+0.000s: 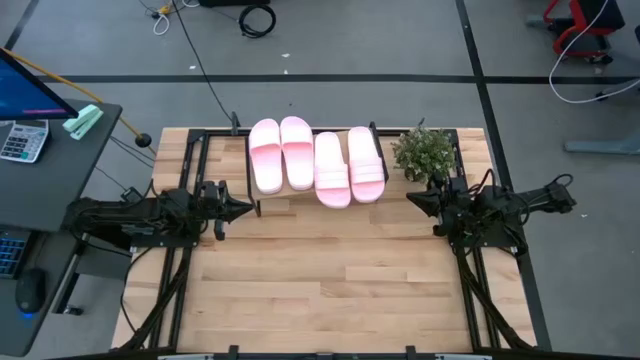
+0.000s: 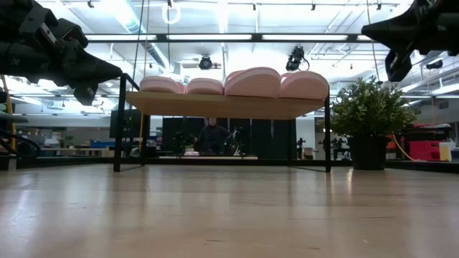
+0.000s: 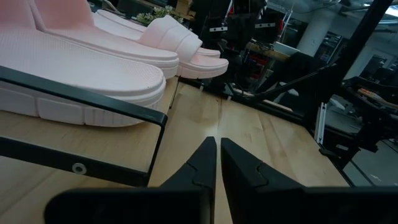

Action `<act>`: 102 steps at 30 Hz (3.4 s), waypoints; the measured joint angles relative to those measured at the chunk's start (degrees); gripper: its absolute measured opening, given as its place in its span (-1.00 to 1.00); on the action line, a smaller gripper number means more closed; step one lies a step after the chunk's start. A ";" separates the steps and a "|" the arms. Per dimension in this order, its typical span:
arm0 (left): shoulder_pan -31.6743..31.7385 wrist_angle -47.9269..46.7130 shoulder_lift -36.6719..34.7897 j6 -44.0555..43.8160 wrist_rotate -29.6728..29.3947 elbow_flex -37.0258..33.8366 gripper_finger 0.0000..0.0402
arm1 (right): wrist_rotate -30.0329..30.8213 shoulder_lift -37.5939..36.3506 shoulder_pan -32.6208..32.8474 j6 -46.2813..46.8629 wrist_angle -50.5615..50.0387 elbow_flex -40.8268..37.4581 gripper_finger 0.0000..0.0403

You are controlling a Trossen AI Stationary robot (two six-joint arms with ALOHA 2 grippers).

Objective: Pick and place slides into the shelf
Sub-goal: Return to Home Position

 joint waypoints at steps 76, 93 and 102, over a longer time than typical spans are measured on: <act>-0.02 0.26 0.00 0.00 -0.04 -0.02 -0.81 | -18.26 -4.58 -5.70 -11.08 -6.47 -5.70 -0.98; 0.00 0.28 0.00 0.00 -0.04 -0.02 -0.88 | -18.26 -4.58 -5.70 -8.81 -6.64 -5.70 -0.93; 0.00 0.28 0.00 0.00 -0.04 -0.02 -0.81 | -18.25 -4.58 -5.70 -8.84 -6.66 -5.70 -0.91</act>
